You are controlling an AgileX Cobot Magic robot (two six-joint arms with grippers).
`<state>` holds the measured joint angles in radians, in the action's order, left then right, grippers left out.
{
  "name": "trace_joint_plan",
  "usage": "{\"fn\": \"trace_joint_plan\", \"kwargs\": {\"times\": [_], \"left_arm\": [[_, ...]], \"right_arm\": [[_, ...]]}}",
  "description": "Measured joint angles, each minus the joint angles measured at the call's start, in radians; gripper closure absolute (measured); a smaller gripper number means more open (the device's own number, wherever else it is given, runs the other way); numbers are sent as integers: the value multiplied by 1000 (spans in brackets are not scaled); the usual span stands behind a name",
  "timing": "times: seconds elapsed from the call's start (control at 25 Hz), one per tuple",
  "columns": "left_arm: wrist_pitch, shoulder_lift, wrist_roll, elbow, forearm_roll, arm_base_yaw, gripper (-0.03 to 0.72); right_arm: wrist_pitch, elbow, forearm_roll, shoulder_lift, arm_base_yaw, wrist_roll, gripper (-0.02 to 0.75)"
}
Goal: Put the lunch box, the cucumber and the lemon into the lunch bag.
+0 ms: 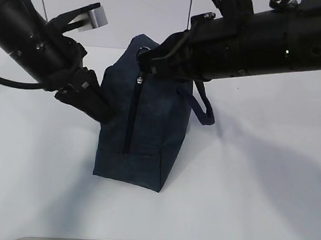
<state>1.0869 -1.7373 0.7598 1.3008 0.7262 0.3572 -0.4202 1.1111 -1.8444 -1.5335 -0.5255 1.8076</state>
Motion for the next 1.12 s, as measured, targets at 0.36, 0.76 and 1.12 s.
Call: {"fn": "trace_joint_plan", "kwargs": {"times": [0.36, 0.76, 1.12], "left_arm": [[6, 0, 4, -12, -7, 0, 699], [8, 0, 4, -17, -20, 0, 700], [10, 0, 4, -17, -27, 0, 701]], "right_arm": [[106, 12, 0, -6, 0, 1, 733], [181, 105, 0, -95, 0, 2, 733], [241, 197, 0, -183, 0, -15, 733]]}}
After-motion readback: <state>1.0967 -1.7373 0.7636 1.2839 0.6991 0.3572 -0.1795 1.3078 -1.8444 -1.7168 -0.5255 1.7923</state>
